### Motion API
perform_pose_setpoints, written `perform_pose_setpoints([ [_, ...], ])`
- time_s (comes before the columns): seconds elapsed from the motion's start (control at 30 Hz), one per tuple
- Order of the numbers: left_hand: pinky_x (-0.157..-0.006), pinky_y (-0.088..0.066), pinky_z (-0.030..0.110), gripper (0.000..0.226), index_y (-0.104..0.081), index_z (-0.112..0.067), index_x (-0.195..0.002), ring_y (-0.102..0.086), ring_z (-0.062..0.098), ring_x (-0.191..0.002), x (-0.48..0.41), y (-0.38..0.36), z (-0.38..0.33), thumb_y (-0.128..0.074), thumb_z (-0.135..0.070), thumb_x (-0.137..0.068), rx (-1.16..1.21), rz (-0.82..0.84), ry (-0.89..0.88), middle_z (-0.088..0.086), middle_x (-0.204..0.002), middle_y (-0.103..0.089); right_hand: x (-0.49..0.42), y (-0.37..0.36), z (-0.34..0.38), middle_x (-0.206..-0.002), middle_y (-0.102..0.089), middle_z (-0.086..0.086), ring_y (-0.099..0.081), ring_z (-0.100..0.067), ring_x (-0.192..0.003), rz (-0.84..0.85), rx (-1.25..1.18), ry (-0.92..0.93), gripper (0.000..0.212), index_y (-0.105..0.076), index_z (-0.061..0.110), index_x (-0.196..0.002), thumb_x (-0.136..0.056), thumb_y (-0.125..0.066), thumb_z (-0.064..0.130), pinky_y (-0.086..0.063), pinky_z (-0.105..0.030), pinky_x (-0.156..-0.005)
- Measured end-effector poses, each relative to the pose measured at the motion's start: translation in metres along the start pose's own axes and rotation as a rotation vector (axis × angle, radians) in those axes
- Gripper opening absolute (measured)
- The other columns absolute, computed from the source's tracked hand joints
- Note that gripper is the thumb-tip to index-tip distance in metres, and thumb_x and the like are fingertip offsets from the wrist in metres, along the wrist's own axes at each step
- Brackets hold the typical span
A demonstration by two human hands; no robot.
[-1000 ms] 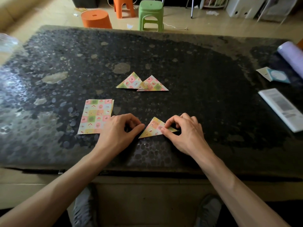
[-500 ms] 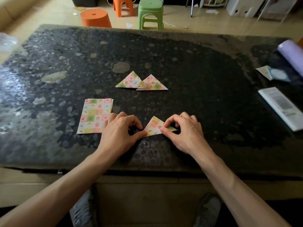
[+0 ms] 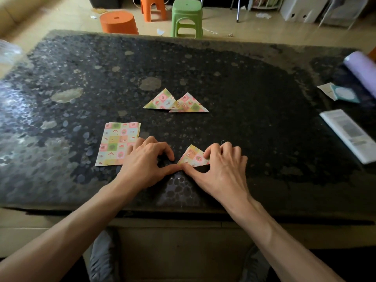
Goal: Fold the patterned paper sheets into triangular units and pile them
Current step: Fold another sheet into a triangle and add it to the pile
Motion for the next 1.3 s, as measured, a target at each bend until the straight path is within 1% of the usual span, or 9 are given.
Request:
perform_pose_setpoints([
  [0.27,-0.095,-0.039,0.035,0.025,-0.061,-0.049,-0.092,-0.042,0.016,-0.112,-0.003,0.003,0.002,-0.079,-0.057,-0.078,0.049,0.129,0.013,-0.018,-0.098,-0.044,-0.001,-0.003,0.002,-0.114,-0.042,0.004,-0.042,-0.021,-0.108,-0.019,0.029,-0.013,0.073,-0.049,0.031,-0.105,-0.07,-0.043,0.095,-0.037,-0.04,-0.09],
  [0.47,-0.098,-0.041,0.038,0.026,-0.059,-0.05,-0.091,-0.043,0.016,-0.111,-0.006,0.004,0.001,-0.08,-0.056,-0.078,0.044,0.15,0.027,-0.019,-0.096,-0.042,0.002,-0.002,0.005,-0.114,-0.042,0.003,-0.041,-0.021,-0.107,-0.029,0.039,-0.035,0.081,-0.049,0.029,-0.106,-0.067,-0.037,0.099,-0.038,-0.041,-0.09],
  [0.57,-0.099,-0.04,0.039,0.026,-0.059,-0.049,-0.093,-0.041,0.016,-0.111,-0.007,0.005,0.001,-0.08,-0.055,-0.079,0.04,0.159,0.03,-0.019,-0.097,-0.041,-0.001,-0.002,0.005,-0.115,-0.039,0.004,-0.04,-0.021,-0.111,0.026,0.033,-0.048,0.081,-0.048,0.031,-0.108,-0.065,-0.043,0.1,-0.037,-0.041,-0.093],
  [0.73,-0.098,-0.038,0.037,0.025,-0.059,-0.048,-0.097,-0.041,0.015,-0.111,-0.004,0.006,0.0,-0.078,-0.054,-0.081,0.03,0.163,0.027,-0.02,-0.096,-0.039,-0.012,0.008,-0.002,-0.126,-0.042,0.006,-0.038,-0.021,-0.129,0.21,-0.078,-0.07,0.057,-0.053,0.038,-0.108,-0.075,-0.067,0.081,-0.032,-0.04,-0.102],
  [0.83,-0.099,-0.038,0.038,0.025,-0.059,-0.048,-0.098,-0.042,0.016,-0.112,-0.004,0.006,0.0,-0.077,-0.054,-0.082,0.017,0.168,0.022,-0.019,-0.099,-0.041,-0.018,0.014,-0.004,-0.129,-0.045,0.006,-0.039,-0.021,-0.131,0.277,-0.134,-0.107,0.039,-0.057,0.041,-0.101,-0.079,-0.075,0.068,-0.033,-0.041,-0.105],
  [0.93,-0.1,-0.039,0.039,0.025,-0.058,-0.048,-0.097,-0.042,0.017,-0.114,-0.004,0.006,0.0,-0.077,-0.055,-0.082,0.012,0.184,0.026,-0.016,-0.102,-0.042,-0.025,0.021,-0.01,-0.116,-0.052,0.009,-0.048,-0.019,-0.124,0.296,-0.252,-0.167,0.028,-0.06,0.04,-0.09,-0.08,-0.084,0.051,-0.041,-0.041,-0.104],
  [1.07,-0.101,-0.039,0.041,0.025,-0.057,-0.049,-0.097,-0.041,0.016,-0.114,-0.006,0.007,0.0,-0.077,-0.054,-0.083,0.008,0.202,0.033,-0.016,-0.103,-0.042,-0.029,0.023,-0.013,-0.094,-0.054,0.011,-0.058,-0.019,-0.107,0.317,-0.353,-0.218,0.029,-0.061,0.036,-0.084,-0.078,-0.089,0.038,-0.05,-0.045,-0.098],
  [1.2,-0.102,-0.04,0.042,0.025,-0.058,-0.048,-0.097,-0.041,0.016,-0.113,-0.006,0.006,0.0,-0.077,-0.055,-0.082,0.002,0.2,0.03,-0.016,-0.102,-0.042,-0.034,0.026,-0.021,-0.092,-0.061,0.006,-0.057,-0.009,-0.079,0.332,-0.444,-0.243,0.029,-0.065,0.031,-0.092,-0.08,-0.089,0.021,-0.046,-0.027,-0.07],
  [1.3,-0.101,-0.039,0.041,0.025,-0.058,-0.048,-0.097,-0.04,0.015,-0.112,-0.008,0.006,0.001,-0.076,-0.056,-0.082,-0.006,0.202,0.034,-0.016,-0.103,-0.043,-0.038,0.029,-0.028,-0.085,-0.065,0.003,-0.054,-0.006,-0.066,0.313,-0.488,-0.226,0.029,-0.067,0.024,-0.097,-0.082,-0.085,0.007,-0.041,-0.022,-0.062],
])
Point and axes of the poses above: each hand's wrist, its own x-axis away from the middle knuckle, its own y-axis out of the back of the hand, z = x × y, the point moved 5 cm from there along -x, towards the middle knuckle
